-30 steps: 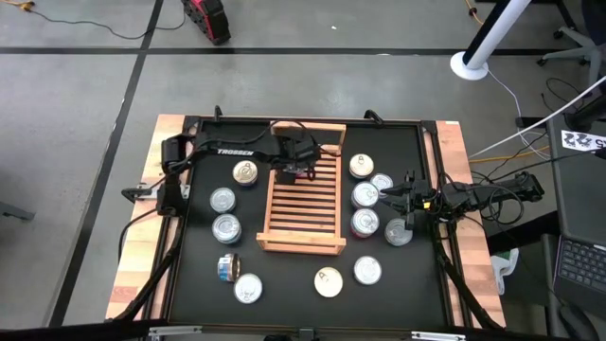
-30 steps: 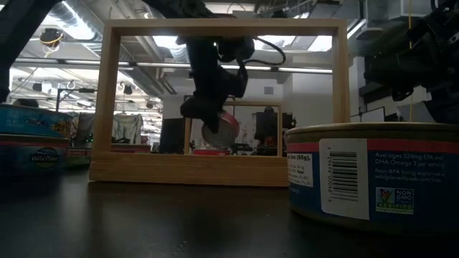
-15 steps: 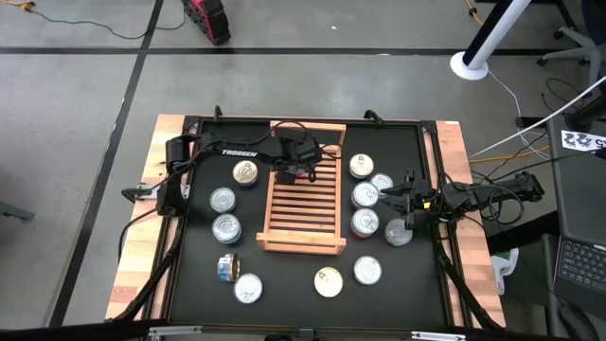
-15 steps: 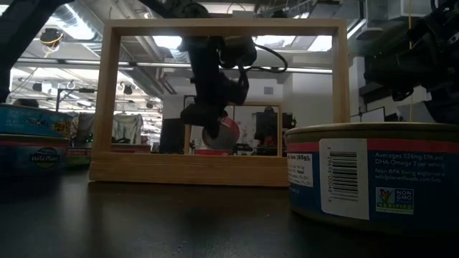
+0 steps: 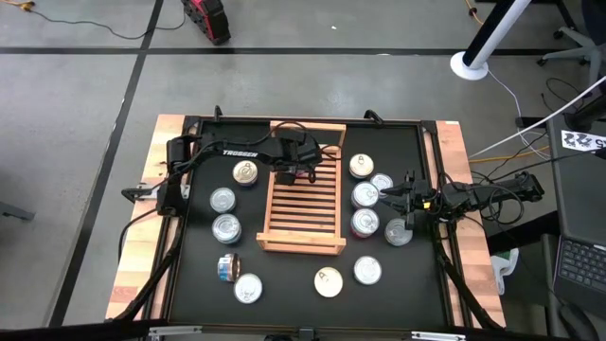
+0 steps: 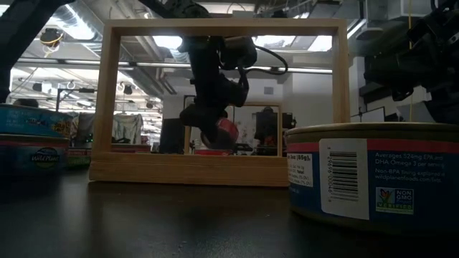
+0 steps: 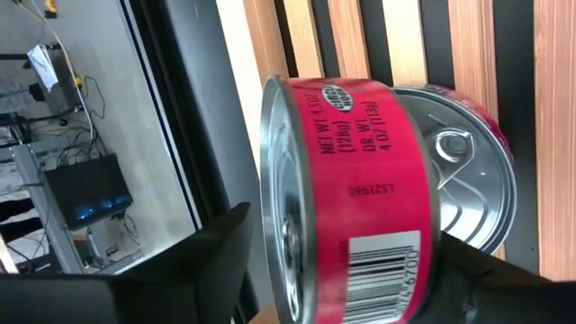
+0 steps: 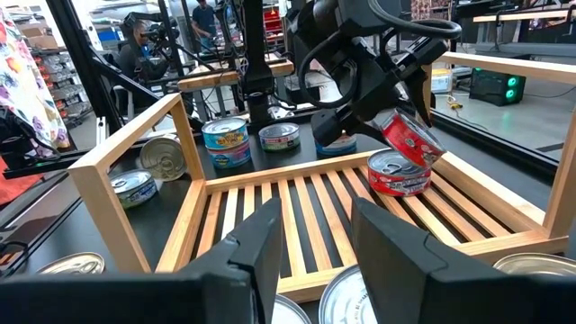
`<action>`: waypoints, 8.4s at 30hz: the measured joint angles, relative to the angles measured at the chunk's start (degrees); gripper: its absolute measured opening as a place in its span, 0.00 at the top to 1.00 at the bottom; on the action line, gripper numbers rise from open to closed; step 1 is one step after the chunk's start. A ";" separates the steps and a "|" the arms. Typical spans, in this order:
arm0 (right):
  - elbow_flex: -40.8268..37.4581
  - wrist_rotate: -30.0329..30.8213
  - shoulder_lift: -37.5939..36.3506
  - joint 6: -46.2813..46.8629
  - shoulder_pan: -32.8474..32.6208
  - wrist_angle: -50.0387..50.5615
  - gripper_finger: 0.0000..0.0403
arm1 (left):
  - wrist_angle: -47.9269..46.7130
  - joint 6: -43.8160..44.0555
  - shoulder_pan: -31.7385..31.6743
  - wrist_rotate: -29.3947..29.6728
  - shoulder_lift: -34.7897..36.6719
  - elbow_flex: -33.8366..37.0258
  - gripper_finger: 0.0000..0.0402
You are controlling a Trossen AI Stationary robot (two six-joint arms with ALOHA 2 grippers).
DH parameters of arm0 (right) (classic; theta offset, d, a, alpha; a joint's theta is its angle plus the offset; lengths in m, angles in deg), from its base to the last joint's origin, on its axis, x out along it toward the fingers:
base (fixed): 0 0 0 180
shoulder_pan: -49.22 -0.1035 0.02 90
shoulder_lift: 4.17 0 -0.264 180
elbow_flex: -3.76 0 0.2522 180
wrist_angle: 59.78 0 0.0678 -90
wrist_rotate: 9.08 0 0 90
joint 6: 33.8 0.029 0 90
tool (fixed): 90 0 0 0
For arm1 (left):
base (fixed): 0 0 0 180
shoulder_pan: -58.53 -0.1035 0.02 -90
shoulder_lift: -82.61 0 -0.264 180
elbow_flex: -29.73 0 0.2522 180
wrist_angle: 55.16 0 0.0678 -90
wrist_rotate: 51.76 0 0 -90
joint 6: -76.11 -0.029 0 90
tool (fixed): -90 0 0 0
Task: Stack canned seafood by type on shelf
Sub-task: Stack the red tuna can on top of the other red tuna can on the shelf, then put the blue-pink tuna can on the shelf
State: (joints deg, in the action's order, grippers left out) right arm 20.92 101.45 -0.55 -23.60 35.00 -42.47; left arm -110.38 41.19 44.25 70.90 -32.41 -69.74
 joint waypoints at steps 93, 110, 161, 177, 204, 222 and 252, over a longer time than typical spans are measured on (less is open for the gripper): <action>-0.04 -0.63 0.02 0.02 0.00 0.02 0.66 | -39.22 162.27 53.85 -35.32 19.93 -2.90 0.34; -0.04 -0.66 0.01 0.02 0.00 0.02 0.66 | -26.03 168.10 56.61 -31.04 19.93 11.67 0.34; -0.07 -0.66 0.00 0.02 -0.02 0.02 0.66 | -10.05 156.56 56.58 -20.64 43.03 19.95 0.55; -0.07 -0.66 0.00 0.02 0.00 0.02 0.66 | -9.49 142.66 40.43 -5.76 47.69 19.91 0.55; -0.07 -0.64 0.02 0.00 -0.01 0.09 0.66 | 24.46 114.08 0.87 -38.76 34.79 32.98 0.54; -0.02 -0.66 0.00 0.00 -0.02 0.71 0.66 | 35.80 112.69 -3.97 -51.53 17.66 33.92 0.54; -0.02 -0.66 0.02 0.00 -0.01 0.81 0.66 | 26.62 96.01 -7.28 -55.40 17.77 33.83 0.35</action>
State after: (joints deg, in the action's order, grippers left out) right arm 20.90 100.80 -0.53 -23.60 34.99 -41.66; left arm -83.76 137.20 36.97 15.51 -14.64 -35.91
